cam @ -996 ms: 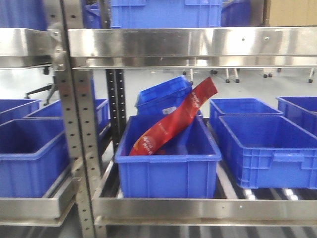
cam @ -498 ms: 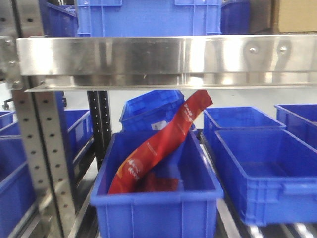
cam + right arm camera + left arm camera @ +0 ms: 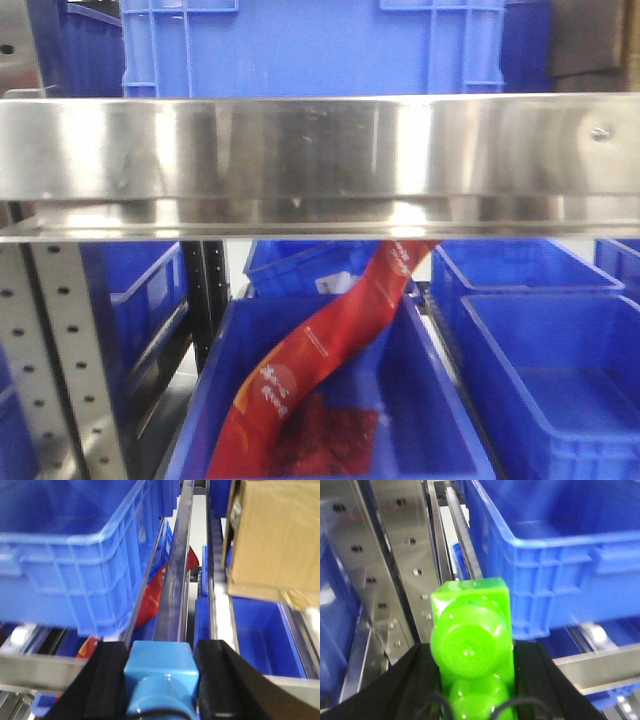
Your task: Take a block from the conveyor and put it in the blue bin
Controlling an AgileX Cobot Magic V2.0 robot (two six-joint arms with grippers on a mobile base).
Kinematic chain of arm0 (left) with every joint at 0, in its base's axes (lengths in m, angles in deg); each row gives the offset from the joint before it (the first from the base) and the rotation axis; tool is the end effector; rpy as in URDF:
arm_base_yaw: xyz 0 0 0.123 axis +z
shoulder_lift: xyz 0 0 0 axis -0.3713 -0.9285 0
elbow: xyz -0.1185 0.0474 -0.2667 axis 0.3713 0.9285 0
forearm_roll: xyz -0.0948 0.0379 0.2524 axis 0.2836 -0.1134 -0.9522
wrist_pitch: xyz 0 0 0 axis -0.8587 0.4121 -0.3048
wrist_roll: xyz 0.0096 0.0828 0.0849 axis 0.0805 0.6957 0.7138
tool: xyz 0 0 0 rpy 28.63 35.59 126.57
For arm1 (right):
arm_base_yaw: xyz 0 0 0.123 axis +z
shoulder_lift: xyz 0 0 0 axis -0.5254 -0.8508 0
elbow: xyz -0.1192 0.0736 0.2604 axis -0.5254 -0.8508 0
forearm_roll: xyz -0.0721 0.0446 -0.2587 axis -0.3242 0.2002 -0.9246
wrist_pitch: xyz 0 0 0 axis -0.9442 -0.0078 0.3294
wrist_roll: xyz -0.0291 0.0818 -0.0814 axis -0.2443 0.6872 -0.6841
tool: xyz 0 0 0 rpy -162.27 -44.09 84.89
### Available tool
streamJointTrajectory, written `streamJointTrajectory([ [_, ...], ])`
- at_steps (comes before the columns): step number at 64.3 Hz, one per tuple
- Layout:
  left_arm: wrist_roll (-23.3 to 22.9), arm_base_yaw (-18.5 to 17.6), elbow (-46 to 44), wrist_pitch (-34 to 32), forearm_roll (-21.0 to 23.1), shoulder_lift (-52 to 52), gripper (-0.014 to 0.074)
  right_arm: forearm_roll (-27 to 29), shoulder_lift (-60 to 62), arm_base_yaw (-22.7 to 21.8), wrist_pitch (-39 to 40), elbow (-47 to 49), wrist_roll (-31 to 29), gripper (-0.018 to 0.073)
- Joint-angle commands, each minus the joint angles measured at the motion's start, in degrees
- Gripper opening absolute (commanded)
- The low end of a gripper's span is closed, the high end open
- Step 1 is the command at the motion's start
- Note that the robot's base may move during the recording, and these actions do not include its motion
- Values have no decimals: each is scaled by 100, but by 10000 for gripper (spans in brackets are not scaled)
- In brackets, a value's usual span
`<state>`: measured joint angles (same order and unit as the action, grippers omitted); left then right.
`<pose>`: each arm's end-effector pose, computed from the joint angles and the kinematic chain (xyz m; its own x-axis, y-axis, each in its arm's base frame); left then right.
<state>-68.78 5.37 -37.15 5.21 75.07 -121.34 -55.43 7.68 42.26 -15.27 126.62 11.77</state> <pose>0.1844 -0.0364 0.4505 -0.3894 0.0868 -0.9170 0.1420 0.9893 0.0333 0.1740 0.0393 0.4318 -0.4377 0.0134 -0.8990 -0.1929 0.9752 0.1084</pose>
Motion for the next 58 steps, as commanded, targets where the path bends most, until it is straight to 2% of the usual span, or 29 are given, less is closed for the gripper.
streamJointTrajectory([
  [1, -52, -44, -6, -100, 7, 12, -111, -61, 22, 11, 134, 43, -21, -162],
  [58, -52, -44, -6, -100, 7, 12, -111, -61, 22, 11, 134, 43, -21, -162],
])
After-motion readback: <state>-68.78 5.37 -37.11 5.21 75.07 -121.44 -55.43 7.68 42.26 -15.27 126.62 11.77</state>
